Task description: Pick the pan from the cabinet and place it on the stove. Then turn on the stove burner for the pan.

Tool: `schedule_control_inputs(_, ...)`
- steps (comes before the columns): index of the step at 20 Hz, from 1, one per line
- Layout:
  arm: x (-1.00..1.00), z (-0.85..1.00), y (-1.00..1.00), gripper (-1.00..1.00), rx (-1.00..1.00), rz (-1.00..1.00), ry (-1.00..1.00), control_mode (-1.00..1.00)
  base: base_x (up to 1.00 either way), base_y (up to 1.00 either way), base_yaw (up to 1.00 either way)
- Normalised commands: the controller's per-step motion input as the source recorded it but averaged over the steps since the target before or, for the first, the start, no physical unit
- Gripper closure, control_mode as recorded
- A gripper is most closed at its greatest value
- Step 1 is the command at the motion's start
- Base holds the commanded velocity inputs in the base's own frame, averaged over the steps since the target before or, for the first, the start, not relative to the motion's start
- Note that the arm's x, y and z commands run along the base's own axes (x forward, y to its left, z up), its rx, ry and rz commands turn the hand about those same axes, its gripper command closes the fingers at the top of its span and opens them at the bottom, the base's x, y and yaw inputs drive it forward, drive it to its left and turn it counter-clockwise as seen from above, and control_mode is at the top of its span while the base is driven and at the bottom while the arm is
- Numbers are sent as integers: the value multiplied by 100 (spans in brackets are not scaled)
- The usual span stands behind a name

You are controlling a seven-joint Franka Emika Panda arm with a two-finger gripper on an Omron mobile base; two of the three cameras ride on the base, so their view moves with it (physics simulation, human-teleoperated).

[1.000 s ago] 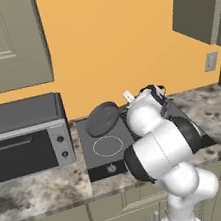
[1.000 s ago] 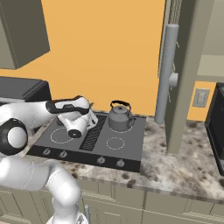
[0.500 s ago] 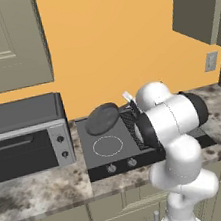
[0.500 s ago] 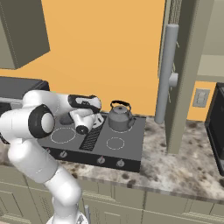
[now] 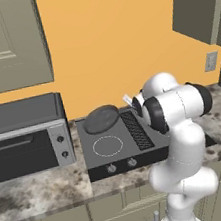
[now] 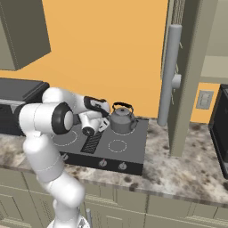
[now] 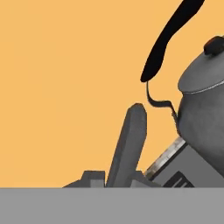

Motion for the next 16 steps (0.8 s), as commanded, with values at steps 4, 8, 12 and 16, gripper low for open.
schedule_control_inputs(4, 2, -41, 67, 100, 0, -16, -1, -100, 0, 0, 0)
schedule_control_inputs(8, 4, -40, 77, 100, 0, -17, 0, -100, 0, 0, 0)
schedule_control_inputs(12, 9, -33, 91, -100, -1, -16, -1, -100, 0, 0, 0)
schedule_control_inputs(16, 2, -25, 81, -100, 0, -14, 0, -100, 0, 0, 0)
